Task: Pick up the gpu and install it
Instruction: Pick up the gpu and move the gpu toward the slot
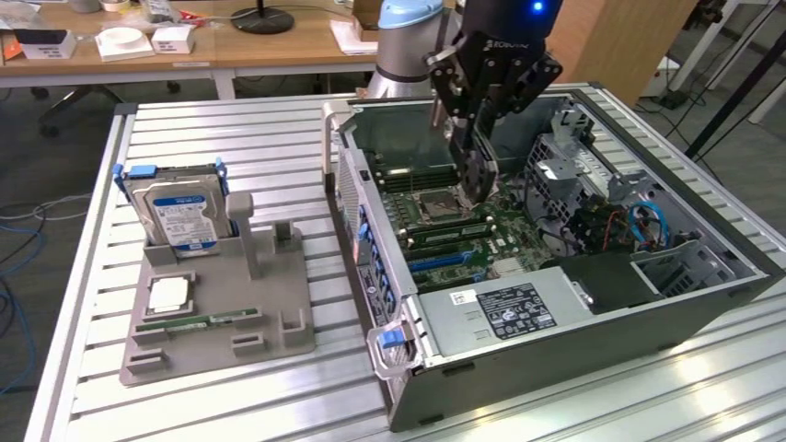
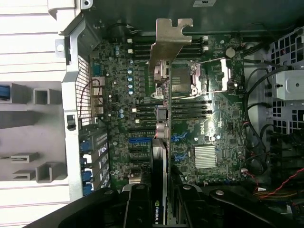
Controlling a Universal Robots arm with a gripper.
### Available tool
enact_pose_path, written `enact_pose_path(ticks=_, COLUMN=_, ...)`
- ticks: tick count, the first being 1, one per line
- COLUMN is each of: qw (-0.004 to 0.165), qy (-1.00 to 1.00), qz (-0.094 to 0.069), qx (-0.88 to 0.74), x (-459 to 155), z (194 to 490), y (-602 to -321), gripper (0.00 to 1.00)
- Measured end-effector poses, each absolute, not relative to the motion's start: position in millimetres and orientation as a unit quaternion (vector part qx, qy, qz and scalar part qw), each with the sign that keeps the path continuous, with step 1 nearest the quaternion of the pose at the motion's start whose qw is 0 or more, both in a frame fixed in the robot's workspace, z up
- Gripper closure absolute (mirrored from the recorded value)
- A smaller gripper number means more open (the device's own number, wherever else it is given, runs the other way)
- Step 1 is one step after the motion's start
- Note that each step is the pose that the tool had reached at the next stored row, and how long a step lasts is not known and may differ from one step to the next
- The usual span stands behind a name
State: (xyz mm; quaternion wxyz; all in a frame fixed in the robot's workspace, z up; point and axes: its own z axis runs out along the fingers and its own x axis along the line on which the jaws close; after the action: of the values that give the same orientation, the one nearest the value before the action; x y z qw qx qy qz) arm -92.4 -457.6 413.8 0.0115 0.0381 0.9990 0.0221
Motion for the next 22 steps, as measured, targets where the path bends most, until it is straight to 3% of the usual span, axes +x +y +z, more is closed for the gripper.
enact_pose_path(ticks=22, qw=0.012, qy=0.999, qz=0.022, qx=0.038, x=-80.5, z=413.8, y=-457.6, gripper=0.74)
